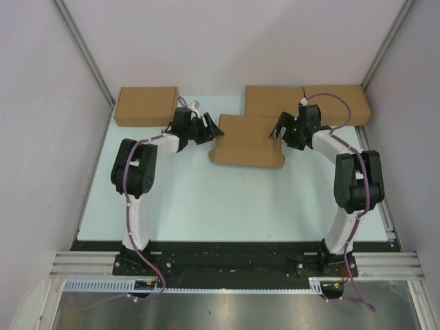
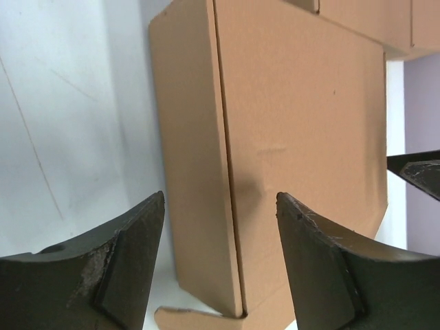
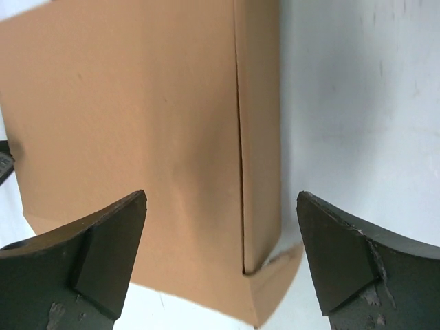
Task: Fold the paper box
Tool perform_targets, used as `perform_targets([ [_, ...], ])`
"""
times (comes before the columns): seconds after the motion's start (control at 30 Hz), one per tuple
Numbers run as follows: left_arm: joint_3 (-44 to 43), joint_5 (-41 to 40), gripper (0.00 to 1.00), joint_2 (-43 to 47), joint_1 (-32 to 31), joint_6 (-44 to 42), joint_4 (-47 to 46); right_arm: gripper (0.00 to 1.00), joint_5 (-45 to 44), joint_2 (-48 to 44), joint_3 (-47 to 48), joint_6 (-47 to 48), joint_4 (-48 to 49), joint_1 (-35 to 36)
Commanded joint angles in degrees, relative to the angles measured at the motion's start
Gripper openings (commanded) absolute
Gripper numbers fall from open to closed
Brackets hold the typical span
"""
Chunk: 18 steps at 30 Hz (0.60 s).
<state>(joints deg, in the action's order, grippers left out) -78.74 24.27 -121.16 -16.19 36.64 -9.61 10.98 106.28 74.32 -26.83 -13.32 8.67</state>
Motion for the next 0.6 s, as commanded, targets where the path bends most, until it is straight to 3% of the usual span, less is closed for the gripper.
perform_targets([
  [0.0, -3.6, 2.4, 0.71, -2.8, 0.5, 2.1, -2.8, 0.96, 2.5, 2.6, 2.5, -0.9, 6.5, -0.8],
  [0.1, -4.7, 3.9, 0.71, -4.9, 0.5, 3.1, -3.8, 0.95, 6.1, 5.8, 3.9, -0.6, 8.1, -1.1],
  [0.27, -4.5, 6.0, 0.66, -6.6, 0.5, 3.6, -4.7, 0.84, 7.6, 9.6, 4.2, -1.0, 8.4, -1.5],
  [0.47, -3.0, 5.3, 0.59, -6.7, 0.5, 3.0, -4.4, 0.69, 6.8, 9.6, 3.5, -0.9, 8.4, -1.7],
  [0.57, -1.6, 4.8, 0.56, -6.4, 0.5, 2.6, -4.5, 0.67, 5.8, 8.7, 2.4, -0.6, 8.1, -1.7],
])
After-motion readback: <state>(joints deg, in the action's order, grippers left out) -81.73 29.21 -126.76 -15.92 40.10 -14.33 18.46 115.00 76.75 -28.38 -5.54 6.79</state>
